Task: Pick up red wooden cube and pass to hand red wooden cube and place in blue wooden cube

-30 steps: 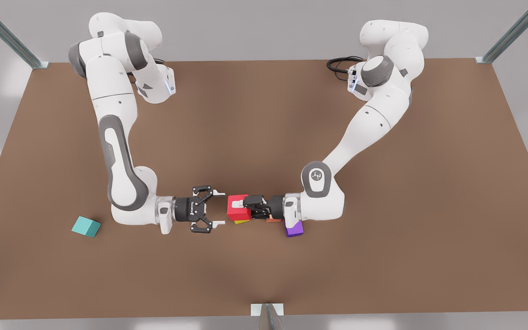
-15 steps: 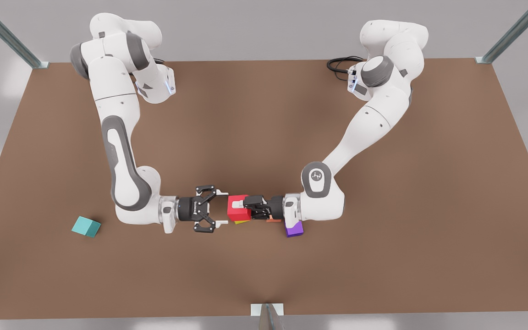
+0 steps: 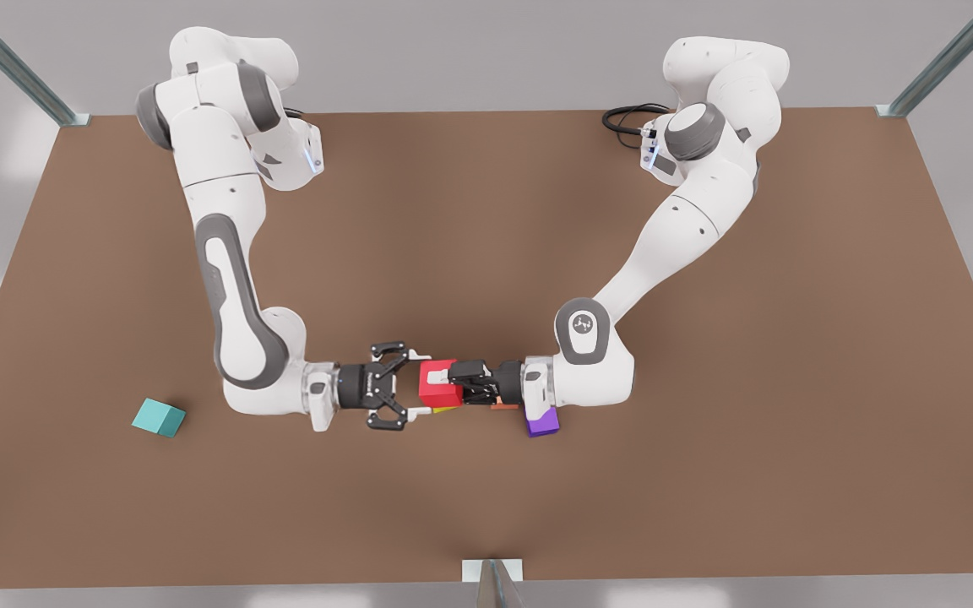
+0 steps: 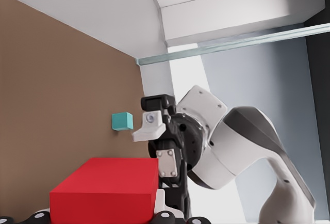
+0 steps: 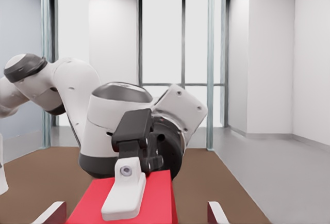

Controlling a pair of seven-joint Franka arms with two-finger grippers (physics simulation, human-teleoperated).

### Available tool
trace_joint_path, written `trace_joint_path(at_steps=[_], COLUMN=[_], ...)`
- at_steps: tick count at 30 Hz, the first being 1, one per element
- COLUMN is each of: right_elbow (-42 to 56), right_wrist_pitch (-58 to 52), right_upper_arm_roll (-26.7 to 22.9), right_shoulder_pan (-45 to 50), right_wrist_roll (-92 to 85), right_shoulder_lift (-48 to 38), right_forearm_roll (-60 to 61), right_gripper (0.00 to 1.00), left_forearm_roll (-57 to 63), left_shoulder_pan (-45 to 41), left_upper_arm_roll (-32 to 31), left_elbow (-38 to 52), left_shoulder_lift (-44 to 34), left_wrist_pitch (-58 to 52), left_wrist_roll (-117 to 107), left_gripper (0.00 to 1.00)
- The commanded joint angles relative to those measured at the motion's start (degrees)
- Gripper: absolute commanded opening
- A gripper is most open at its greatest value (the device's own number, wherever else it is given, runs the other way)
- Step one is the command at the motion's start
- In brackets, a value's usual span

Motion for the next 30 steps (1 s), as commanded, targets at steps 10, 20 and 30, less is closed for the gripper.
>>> trace_joint_path(at_steps=[10, 20, 30], right_elbow=[2.74, 3.88, 3.97], right_wrist_pitch=[3.86, 5.53, 5.88], right_upper_arm_roll=[3.33, 4.21, 4.3], right_shoulder_pan=[0.03, 0.03, 0.12], right_wrist_roll=[2.35, 2.53, 2.53], right_shoulder_lift=[2.12, 3.71, 4.06], right_forearm_roll=[0.26, 0.35, 0.35], right_gripper=[1.0, 1.0, 0.55], left_forearm_roll=[-1.04, -1.04, -1.04], left_shoulder_pan=[-0.02, 0.07, -0.02], left_upper_arm_roll=[-0.04, -0.04, -0.04], left_elbow=[0.03, 0.03, 0.03], left_shoulder_lift=[-0.06, -0.15, -0.06], left_wrist_pitch=[-0.45, -0.45, -0.45], left_wrist_roll=[4.21, 4.12, 4.21], left_gripper=[0.54, 0.54, 0.54])
